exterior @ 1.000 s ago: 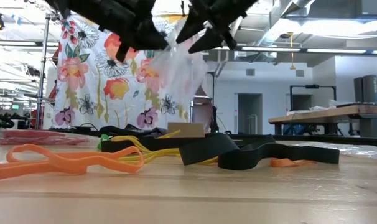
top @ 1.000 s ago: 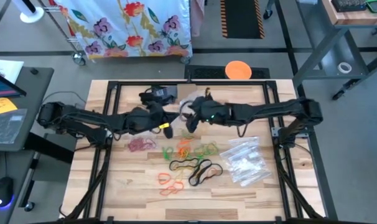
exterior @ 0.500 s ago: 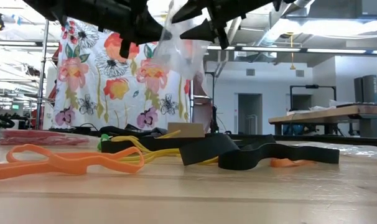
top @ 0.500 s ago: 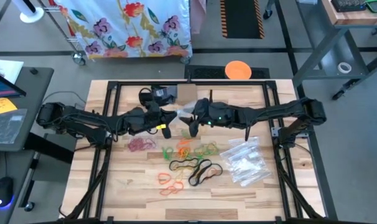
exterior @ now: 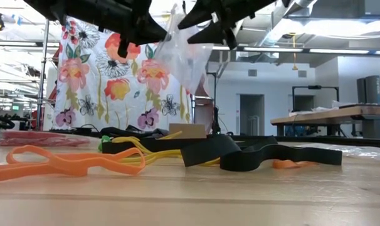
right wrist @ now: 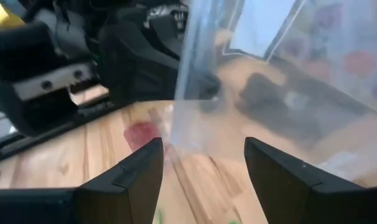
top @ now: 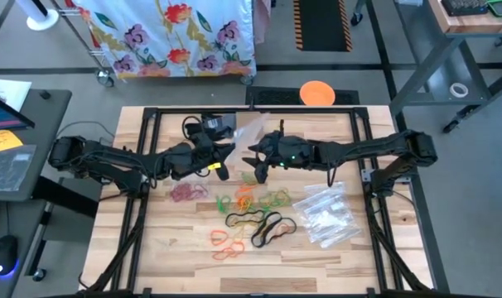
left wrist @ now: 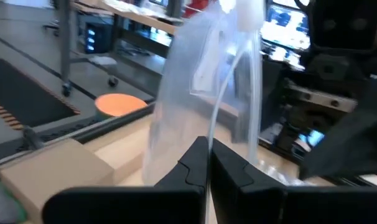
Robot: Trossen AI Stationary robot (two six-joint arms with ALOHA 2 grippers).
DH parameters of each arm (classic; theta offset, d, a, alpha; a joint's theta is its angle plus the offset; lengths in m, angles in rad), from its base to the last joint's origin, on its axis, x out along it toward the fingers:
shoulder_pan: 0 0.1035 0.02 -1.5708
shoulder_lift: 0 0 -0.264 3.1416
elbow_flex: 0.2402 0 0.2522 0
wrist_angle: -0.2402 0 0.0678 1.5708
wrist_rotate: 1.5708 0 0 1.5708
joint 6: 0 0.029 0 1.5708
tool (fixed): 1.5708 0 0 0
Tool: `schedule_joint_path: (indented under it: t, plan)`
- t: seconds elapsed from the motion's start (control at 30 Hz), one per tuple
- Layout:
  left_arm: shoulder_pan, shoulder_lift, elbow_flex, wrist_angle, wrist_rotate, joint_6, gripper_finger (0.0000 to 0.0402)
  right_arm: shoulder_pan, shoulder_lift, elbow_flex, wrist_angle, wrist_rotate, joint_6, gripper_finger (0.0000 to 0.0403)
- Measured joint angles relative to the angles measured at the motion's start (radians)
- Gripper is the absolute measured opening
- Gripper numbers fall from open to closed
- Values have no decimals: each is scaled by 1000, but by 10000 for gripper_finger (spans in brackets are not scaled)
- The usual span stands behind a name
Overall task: Sort rubber bands
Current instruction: Open the transparent zip bag
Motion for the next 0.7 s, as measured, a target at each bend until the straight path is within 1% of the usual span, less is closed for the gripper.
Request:
schedule_joint_path:
  t: [0.1, 0.33, 0.57, 0.7]
  plan:
    - [0, 0, 0, 5, -15, -4, 0, 0, 5, 0, 54, 0, -10, 219]
    - [0, 3, 1, 49, -14, -10, 0, -20, 11, 0, 178, -4, -29, 219]
    - [0, 3, 1, 127, -1, 42, 0, -30, 11, 0, 207, -5, -51, 219]
    - [2, 4, 1, 143, 21, 56, 0, -35, 11, 0, 213, -4, -48, 219]
